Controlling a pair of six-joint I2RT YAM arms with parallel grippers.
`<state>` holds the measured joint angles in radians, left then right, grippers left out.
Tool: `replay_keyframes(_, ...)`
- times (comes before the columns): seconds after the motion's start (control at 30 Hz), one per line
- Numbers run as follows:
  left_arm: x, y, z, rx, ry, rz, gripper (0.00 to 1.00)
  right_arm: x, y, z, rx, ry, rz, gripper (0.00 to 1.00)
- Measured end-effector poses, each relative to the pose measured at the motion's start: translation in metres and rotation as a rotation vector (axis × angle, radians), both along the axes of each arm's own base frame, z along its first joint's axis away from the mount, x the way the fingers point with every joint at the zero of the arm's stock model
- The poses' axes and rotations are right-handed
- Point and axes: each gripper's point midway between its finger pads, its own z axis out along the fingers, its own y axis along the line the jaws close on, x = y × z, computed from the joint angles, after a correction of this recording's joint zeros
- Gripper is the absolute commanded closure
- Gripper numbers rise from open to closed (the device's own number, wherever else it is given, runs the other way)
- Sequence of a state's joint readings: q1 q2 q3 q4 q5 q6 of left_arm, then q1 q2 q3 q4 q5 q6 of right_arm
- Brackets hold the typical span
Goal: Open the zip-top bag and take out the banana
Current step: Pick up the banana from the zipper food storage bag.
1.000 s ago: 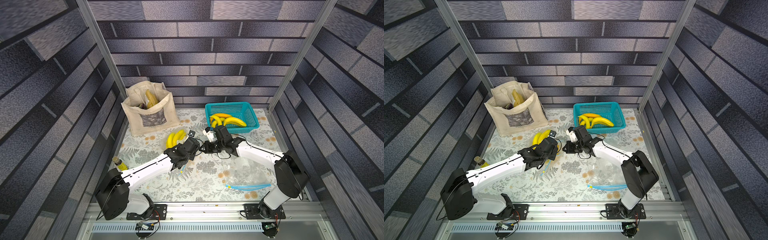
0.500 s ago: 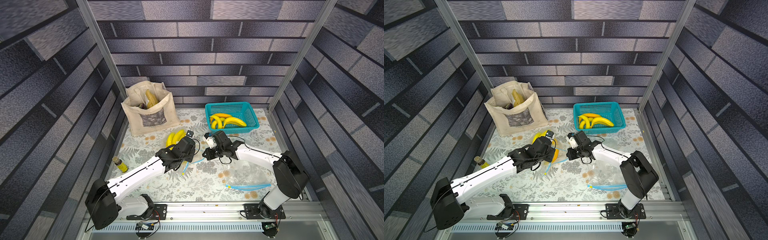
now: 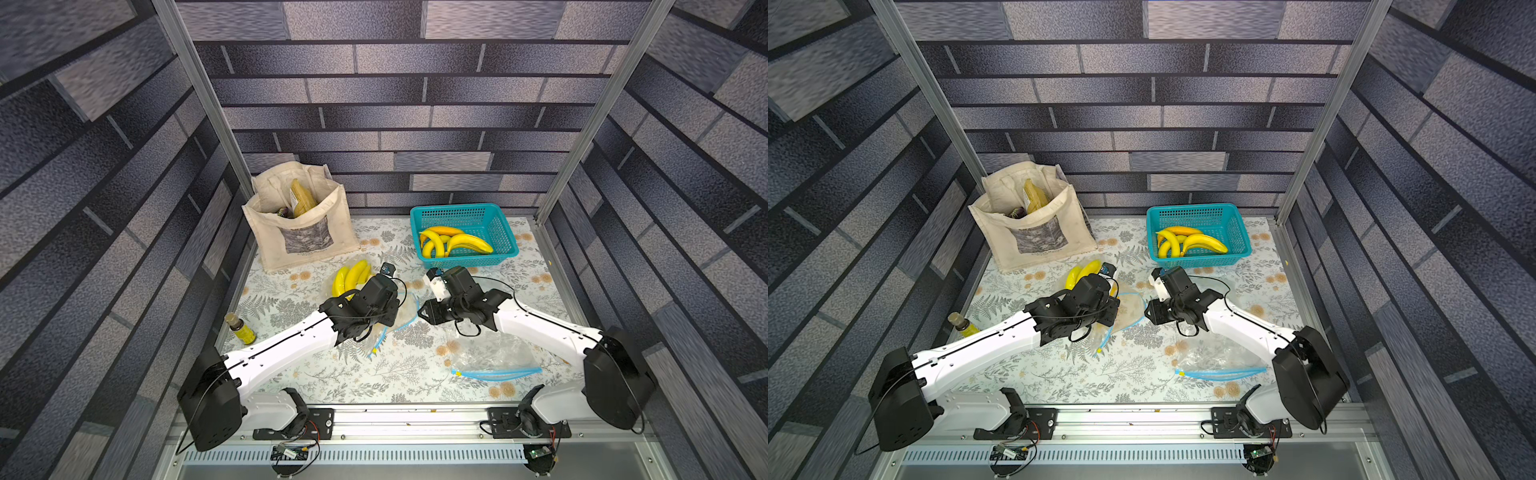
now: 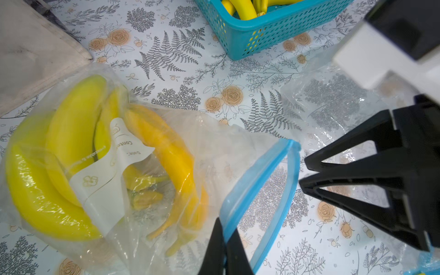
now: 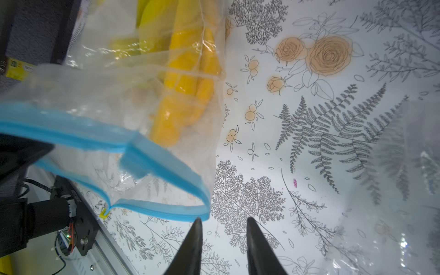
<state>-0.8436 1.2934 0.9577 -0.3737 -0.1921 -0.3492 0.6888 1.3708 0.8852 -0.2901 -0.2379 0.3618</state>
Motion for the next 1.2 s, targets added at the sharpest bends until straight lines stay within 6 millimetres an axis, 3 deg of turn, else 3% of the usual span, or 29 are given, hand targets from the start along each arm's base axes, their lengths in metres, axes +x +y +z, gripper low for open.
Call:
replay_keyframes(0.1,0.001,-0.004,0.000,-0.015,0.001,0.000,1.00,-0.003,0.005,0.020,0.072,-0.008,-0.006,0.60)
replay_keyframes(0.23,0.002,-0.010,-0.006,-0.016,0.013,0.000,1.00,-0.011,0.013,0.019,0.118,0.027,0.006,0.55)
replay_keyframes(0.37,0.004,-0.015,-0.008,-0.024,0.014,0.000,0.99,-0.016,0.017,0.011,0.142,0.066,0.004,0.49)
replay_keyframes(0.63,0.006,-0.024,-0.001,-0.070,-0.001,0.009,1.00,-0.003,0.044,-0.026,0.152,0.154,0.000,0.44)
replay_keyframes(0.77,0.007,-0.025,0.002,-0.094,-0.009,0.018,0.99,0.010,0.057,-0.034,0.160,0.169,-0.014,0.43)
replay_keyframes(0.93,0.007,-0.024,0.002,-0.122,-0.022,0.031,0.99,0.025,0.076,-0.035,0.199,0.181,-0.034,0.37)
replay_keyframes(1.07,0.007,-0.016,-0.002,-0.131,-0.033,0.066,0.99,0.031,0.086,-0.048,0.187,0.206,-0.056,0.29)
replay_keyframes(1.2,0.007,-0.013,-0.008,-0.159,-0.033,0.088,0.99,0.034,0.097,-0.065,0.161,0.231,-0.068,0.30)
